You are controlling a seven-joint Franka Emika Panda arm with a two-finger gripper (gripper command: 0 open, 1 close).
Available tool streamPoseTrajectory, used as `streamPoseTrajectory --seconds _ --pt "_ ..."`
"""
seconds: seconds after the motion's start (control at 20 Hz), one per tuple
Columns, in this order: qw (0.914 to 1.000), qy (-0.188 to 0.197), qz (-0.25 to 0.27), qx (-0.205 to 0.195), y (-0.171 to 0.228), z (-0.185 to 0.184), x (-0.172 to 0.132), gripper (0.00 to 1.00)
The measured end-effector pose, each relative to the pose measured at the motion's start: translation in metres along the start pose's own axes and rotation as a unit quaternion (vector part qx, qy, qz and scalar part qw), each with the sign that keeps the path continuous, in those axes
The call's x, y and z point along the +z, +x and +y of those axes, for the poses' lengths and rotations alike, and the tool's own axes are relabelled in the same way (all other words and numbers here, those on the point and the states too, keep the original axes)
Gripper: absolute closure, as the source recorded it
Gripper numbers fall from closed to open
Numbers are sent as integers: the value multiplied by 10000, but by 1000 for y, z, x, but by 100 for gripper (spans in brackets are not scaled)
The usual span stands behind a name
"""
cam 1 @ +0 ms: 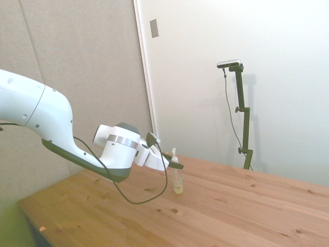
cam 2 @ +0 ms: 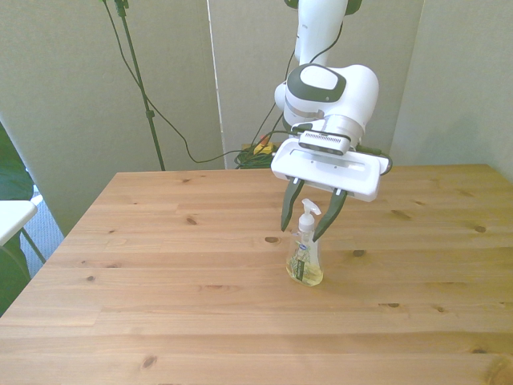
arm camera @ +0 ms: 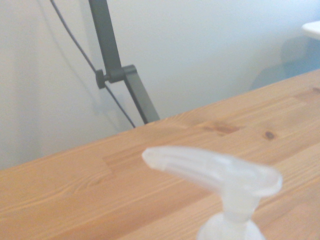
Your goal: Stand the sanitizer
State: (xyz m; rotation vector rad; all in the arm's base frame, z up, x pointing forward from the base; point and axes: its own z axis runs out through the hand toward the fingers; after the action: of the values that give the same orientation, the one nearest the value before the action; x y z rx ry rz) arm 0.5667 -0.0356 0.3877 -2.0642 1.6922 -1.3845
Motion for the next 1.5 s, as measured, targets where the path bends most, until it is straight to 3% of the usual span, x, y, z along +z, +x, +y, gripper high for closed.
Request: streamPoseTrajectory --seconds 0.55,0.9,1.05,1.3,1.5 --pt "9959 -494 -740 -138 23 16 -19 0" --pt "9803 -979 -1548 -740 2 23 -41 0" --pt "9668 -1248 -1970 -1047 6 28 -54 0" --pt "9389 -1545 -2653 -1554 47 28 -60 0" --pt "9025 -1764 -3291 -2144 35 21 -60 0"
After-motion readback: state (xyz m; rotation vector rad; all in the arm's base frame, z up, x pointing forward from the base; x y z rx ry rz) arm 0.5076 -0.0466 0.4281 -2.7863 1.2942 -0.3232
